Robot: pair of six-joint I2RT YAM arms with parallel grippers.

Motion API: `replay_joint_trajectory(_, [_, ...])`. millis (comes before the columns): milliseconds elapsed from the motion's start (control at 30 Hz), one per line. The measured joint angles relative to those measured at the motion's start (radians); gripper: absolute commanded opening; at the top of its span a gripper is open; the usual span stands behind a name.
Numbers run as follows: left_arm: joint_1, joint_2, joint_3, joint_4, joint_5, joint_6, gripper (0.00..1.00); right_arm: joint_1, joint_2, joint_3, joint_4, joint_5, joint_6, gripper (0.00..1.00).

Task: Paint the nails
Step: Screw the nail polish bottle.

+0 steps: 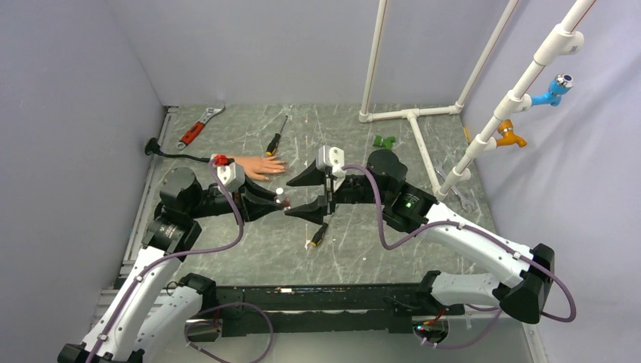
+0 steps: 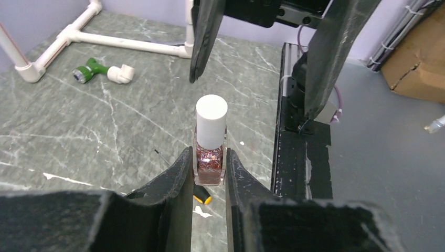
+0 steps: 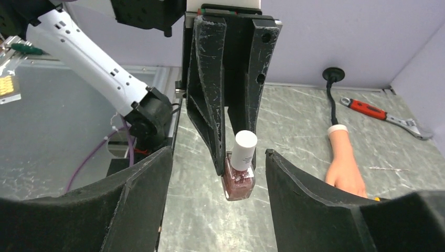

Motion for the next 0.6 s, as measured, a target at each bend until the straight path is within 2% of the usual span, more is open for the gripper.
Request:
replay_joint_trajectory(167, [-0.001, 0.007, 0.000, 0.019, 0.053, -0.008, 0.00, -0.002, 0.037, 0.014, 0.000, -0.042, 0.000, 0.63])
replay_joint_trajectory(400, [-0.008, 0.007, 0.000, 0.019, 0.070, -0.006, 0.00, -0.003, 0.090, 0.024, 0.001, -0.057, 0.004, 0.50])
replay_joint_trajectory(600, [-0.014, 0.012, 0.000, 0.011, 0.069, -0.002, 0.00, -0.003, 0.106, 0.034, 0.010, -0.076, 0.012, 0.47])
